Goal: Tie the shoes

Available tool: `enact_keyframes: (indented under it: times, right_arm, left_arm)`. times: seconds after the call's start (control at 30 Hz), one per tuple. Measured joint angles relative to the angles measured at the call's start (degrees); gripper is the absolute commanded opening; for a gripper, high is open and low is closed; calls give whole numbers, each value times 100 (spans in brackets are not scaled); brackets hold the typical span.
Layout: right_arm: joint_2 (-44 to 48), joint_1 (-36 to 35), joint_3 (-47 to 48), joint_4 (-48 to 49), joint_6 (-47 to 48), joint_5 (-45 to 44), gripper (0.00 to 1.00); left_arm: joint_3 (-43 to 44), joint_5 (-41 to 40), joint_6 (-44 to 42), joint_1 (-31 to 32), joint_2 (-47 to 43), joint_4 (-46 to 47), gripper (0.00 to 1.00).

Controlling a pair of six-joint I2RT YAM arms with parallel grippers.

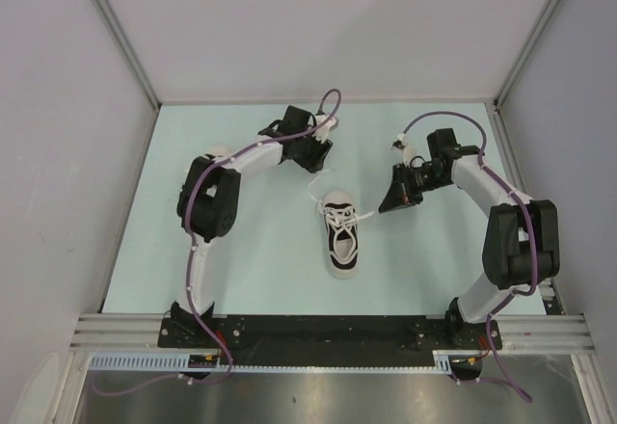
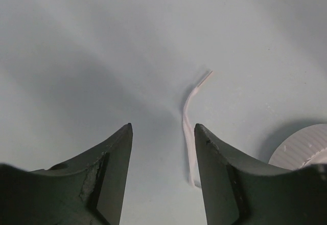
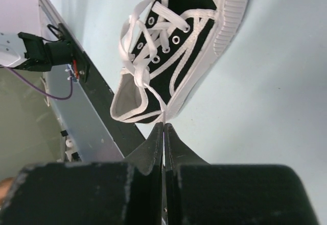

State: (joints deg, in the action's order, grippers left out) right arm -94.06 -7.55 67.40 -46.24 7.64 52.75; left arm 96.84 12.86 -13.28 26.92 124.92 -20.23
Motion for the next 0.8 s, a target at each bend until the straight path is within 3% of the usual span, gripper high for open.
enact_keyframes:
  times: [0.3,0.4,0.53,0.67,0.8]
  right_arm:
    - [369,-17,2,7,-11,-365,0]
    - [428,-31,0,9,-11,-455,0]
    - [472,-59,0,7,-11,-579,0]
    - [629,-63,0,17,-31,-723,0]
    - [1014,-55,0,24,-31,-922,0]
  left_arm:
    - [424,-68,-179,258,468,-101,53]
    - [479,-133,-190,297,612,-151,41]
    - [616,-264,-269,343,713,-203,0]
    - [616,-339,-323,354,702,-256,0]
    - [-251,-188,-219,238,92,-131,0]
